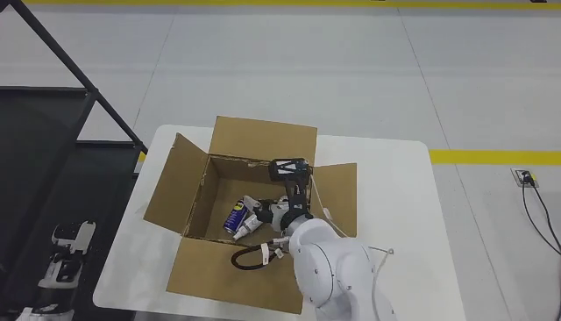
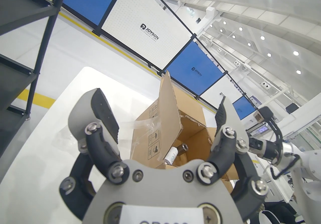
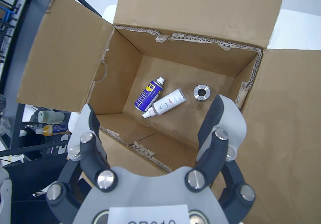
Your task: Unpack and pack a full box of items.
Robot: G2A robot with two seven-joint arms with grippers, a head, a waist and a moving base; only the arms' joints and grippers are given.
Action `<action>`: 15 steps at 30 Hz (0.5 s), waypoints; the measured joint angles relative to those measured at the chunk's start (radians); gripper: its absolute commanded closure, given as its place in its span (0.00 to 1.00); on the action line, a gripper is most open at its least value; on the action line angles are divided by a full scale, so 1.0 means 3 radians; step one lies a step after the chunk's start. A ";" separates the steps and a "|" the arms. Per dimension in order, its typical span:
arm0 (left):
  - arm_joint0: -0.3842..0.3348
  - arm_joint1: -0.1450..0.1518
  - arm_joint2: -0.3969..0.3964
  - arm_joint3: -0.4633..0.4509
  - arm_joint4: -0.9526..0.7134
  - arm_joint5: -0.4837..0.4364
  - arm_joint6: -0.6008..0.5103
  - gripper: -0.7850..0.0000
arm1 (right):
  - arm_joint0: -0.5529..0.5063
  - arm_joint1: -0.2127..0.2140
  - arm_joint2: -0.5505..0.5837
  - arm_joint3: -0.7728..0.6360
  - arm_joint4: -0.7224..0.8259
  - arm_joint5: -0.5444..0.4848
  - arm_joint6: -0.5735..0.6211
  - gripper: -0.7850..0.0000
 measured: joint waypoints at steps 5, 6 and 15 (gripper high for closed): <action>0.0010 -0.0002 -0.0004 0.0003 -0.0006 0.0013 0.0016 0.00 | 0.0018 0.0000 -0.0001 0.0043 -0.0003 0.0006 0.0007 0.00; 0.0008 -0.0002 -0.0003 0.0002 -0.0004 0.0014 0.0014 0.00 | 0.0013 0.0000 0.0000 0.0041 0.0001 0.0002 0.0002 0.00; -0.0262 0.0033 0.0259 -0.0212 0.0337 0.0120 -0.0449 0.00 | -0.0345 0.0051 0.0730 -0.0571 0.1239 -0.0225 -0.0213 0.00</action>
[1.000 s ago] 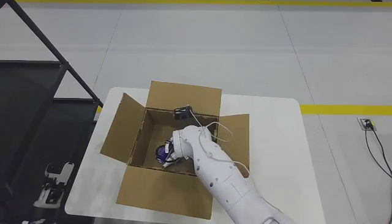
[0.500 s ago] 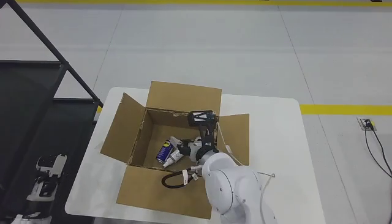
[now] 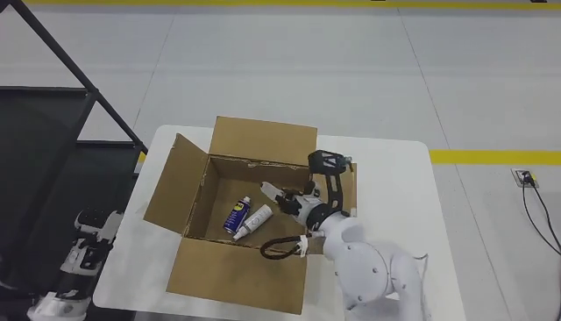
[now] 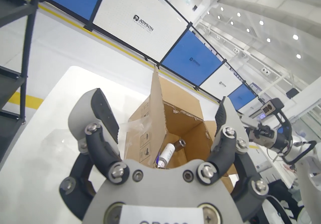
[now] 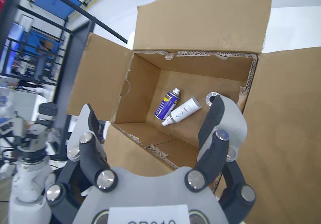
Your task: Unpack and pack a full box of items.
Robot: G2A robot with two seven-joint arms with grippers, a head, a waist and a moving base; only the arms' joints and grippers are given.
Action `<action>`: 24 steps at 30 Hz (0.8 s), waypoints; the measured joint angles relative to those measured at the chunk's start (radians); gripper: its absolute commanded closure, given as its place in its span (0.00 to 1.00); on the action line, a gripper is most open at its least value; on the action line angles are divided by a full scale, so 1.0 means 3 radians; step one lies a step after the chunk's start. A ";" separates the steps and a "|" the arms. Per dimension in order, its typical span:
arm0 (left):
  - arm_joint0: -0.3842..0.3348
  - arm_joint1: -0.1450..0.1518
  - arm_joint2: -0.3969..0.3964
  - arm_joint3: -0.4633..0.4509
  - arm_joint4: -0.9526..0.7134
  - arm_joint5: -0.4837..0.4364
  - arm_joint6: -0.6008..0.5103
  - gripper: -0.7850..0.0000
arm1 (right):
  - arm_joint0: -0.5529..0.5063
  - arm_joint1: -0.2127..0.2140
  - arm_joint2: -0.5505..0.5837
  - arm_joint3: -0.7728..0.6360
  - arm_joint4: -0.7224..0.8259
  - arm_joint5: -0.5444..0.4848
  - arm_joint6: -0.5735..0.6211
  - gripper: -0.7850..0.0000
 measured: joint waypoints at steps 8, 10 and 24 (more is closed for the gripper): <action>-0.0242 0.0032 0.0307 -0.0030 0.0220 0.0080 -0.0435 0.00 | -0.0243 0.0092 0.1036 -0.0307 0.0888 0.0102 0.0053 0.00; -0.0269 0.0036 0.0376 -0.0046 0.0299 0.0090 -0.0480 0.00 | -0.0262 0.0112 0.1214 -0.0272 0.0832 0.0278 -0.0098 0.00; -0.0382 0.0045 0.0922 -0.0081 0.0732 0.0204 -0.0661 0.00 | 0.0353 0.0304 0.1423 0.0654 0.1321 0.0031 0.1093 0.00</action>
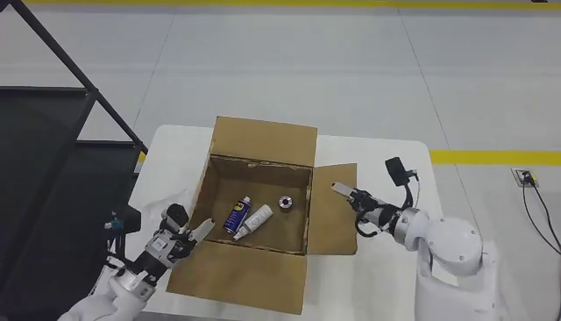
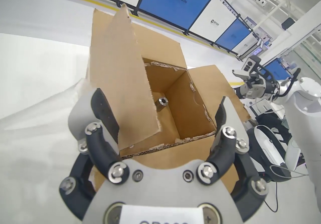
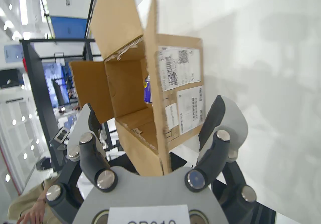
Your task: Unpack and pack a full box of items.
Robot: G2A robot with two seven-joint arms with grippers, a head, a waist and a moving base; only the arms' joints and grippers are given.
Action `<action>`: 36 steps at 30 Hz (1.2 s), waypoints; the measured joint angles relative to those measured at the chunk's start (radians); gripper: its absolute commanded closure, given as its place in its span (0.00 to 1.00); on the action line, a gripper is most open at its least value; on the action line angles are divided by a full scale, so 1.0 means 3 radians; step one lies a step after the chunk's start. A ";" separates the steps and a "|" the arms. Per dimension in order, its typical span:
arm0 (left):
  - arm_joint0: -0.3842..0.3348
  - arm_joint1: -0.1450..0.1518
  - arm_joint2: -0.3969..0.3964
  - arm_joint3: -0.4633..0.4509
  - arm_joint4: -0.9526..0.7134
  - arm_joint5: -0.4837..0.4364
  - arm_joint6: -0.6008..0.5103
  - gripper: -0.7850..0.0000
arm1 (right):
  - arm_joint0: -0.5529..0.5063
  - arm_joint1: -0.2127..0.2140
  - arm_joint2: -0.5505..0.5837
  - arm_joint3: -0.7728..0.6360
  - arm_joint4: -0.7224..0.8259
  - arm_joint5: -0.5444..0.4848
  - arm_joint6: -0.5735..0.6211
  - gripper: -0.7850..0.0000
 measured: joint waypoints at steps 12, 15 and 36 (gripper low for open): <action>-0.0229 0.0004 0.0288 0.0226 -0.0049 0.0185 -0.0135 0.00 | 0.0412 0.0061 -0.0514 0.0379 0.0767 -0.0197 0.0119 0.00; -0.0247 0.0006 0.0318 0.0256 -0.0101 0.0208 -0.0147 0.00 | 0.0568 0.0055 -0.0713 0.0657 0.0809 -0.0208 -0.0112 0.00; -0.0424 0.0030 0.0497 0.0467 -0.0057 0.0365 -0.0254 0.00 | 0.0884 0.0142 -0.1357 0.1516 0.0439 -0.0365 -0.0629 0.00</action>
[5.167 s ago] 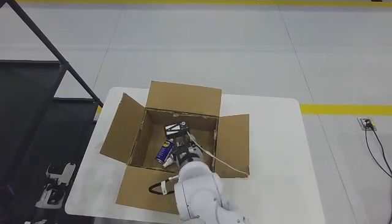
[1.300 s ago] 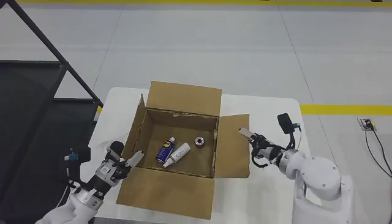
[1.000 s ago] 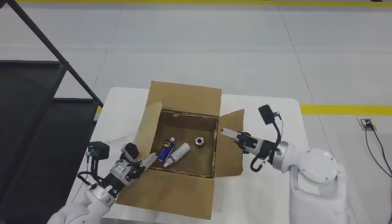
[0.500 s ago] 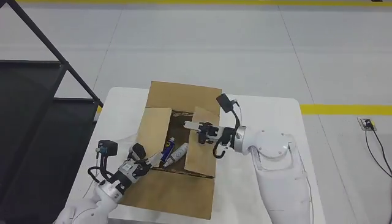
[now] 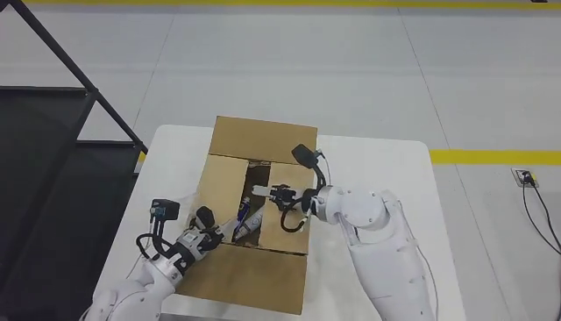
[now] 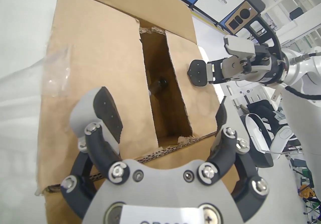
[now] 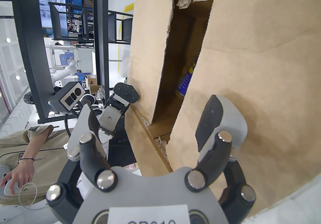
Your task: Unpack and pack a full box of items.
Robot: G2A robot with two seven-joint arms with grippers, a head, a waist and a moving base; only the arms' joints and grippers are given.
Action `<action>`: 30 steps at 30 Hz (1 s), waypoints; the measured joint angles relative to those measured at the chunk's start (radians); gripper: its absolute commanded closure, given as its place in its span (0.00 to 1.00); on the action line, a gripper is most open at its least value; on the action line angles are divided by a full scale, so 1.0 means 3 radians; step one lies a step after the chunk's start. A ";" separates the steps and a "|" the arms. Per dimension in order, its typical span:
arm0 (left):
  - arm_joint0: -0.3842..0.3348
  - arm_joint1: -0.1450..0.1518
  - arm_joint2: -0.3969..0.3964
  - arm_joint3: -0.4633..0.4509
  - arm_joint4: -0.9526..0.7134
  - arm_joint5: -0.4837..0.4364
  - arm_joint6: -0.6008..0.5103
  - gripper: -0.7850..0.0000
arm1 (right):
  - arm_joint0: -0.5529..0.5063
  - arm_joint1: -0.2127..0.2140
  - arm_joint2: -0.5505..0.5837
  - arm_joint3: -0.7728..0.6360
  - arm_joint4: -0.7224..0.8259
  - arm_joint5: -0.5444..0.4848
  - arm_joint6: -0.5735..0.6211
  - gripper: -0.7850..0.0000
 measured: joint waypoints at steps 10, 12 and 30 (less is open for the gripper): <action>0.0175 0.0027 -0.0269 -0.0218 -0.0345 -0.0097 0.0106 0.00 | 0.0021 0.0057 0.0033 -0.0030 0.0150 -0.0030 -0.0096 0.00; 0.0301 0.0043 -0.0473 -0.0332 -0.0539 -0.0187 0.0117 0.00 | -0.0031 0.0077 0.0118 -0.0187 0.0198 -0.0060 -0.0218 0.00; 0.0998 0.0250 -0.1533 0.0319 -0.1524 -0.1508 -0.1396 0.00 | 0.0253 0.0162 0.0420 0.0324 0.0242 -0.0237 -0.1380 0.00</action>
